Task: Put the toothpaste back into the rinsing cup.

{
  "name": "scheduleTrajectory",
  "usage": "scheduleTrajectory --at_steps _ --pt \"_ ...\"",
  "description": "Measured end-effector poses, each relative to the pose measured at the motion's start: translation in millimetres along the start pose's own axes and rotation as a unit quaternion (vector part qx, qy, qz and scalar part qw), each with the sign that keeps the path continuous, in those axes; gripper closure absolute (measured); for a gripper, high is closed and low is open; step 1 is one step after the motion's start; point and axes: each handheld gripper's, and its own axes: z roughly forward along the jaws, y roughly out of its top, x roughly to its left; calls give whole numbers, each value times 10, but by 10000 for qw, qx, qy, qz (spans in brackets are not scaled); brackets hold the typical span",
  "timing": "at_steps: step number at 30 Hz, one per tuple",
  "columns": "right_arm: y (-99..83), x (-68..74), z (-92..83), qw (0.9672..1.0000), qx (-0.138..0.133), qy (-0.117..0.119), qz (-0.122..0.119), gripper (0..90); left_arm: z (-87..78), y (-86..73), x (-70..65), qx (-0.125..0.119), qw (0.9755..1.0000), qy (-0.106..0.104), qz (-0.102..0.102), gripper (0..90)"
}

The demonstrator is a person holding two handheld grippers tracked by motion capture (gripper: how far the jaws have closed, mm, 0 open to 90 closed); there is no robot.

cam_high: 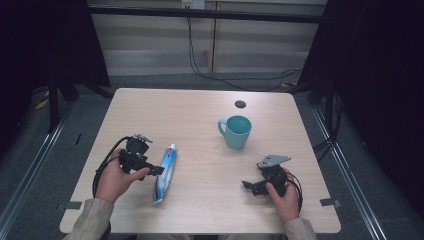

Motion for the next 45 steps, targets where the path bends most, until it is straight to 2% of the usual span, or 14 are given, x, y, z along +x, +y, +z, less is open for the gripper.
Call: scheduleTrajectory --at_steps 1,7,9,10,12,15,20,28,37,45 --pt "0 1 0 10000 0 -1 5 85 28 7 -10 76 10000 -1 5 197" --pt "0 1 0 10000 1 -1 1 85 124 21 -22 189 9997 -24 -131 197" --pt "0 1 0 10000 0 -1 0 85 153 30 -23 214 9995 24 -210 197" --pt "0 1 0 10000 1 -1 0 85 188 40 -24 323 9991 50 -276 197" --pt "0 1 0 10000 1 -1 0 85 216 44 -36 376 9987 74 -330 200" --pt "0 1 0 10000 0 -1 0 85 243 48 -52 473 9983 64 -331 219" --pt "0 0 0 10000 -2 -4 -5 85 275 80 -95 553 9976 226 -360 245" --pt "0 0 0 10000 -3 -5 -7 85 352 58 -132 710 9959 332 -444 276" --pt "0 1 0 10000 -2 -7 -3 85 424 10 -159 703 9948 221 -704 315" --pt "0 4 0 10000 -1 -9 -5 85 481 3 -203 801 9926 224 -889 413"
